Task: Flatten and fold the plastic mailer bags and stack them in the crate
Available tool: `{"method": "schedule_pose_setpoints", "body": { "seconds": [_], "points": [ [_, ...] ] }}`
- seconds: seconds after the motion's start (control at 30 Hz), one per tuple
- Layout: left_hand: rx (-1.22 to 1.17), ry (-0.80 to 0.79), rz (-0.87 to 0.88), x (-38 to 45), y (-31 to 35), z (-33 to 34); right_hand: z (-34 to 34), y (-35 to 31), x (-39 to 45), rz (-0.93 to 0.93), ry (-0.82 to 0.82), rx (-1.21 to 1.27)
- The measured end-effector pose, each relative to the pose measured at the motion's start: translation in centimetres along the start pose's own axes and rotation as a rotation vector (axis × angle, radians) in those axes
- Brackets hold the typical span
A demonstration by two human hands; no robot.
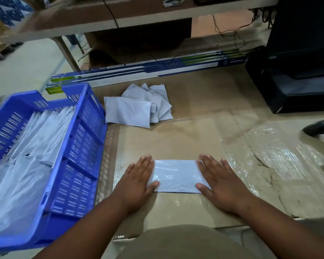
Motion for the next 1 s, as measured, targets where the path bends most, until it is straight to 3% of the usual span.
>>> {"method": "schedule_pose_setpoints", "body": {
  "seconds": [0.23,0.37,0.5,0.63,0.83,1.0],
  "points": [
    [0.008,-0.086,0.122,6.7,6.6,-4.5,-2.1,1.9,1.2,0.053,0.039,0.173],
    [0.174,-0.152,0.029,9.5,9.2,-5.4,-3.5,3.4,2.6,-0.015,0.052,0.258],
    [0.147,-0.276,-0.119,10.8,10.0,-5.5,-4.8,4.5,3.8,-0.078,0.042,0.359],
    [0.118,-0.35,-0.196,11.4,10.7,-6.5,-6.1,3.7,6.2,-0.243,0.018,0.262],
    [0.013,-0.273,-0.244,9.1,10.8,-8.3,-10.0,-0.6,10.9,-0.42,-0.062,0.086],
    [-0.051,-0.114,-0.299,4.8,9.4,-13.4,-15.6,-3.7,15.2,-0.561,-0.08,0.118]
  ]
}}
Point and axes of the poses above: each hand's wrist, its own x-axis towards the middle knuckle, its own z-axis out of the palm, y = z × x, the point moved 1 cm from there along x, towards the middle knuckle, and after that the axes turned 14 degrees about -x, right-handed, at the moved point
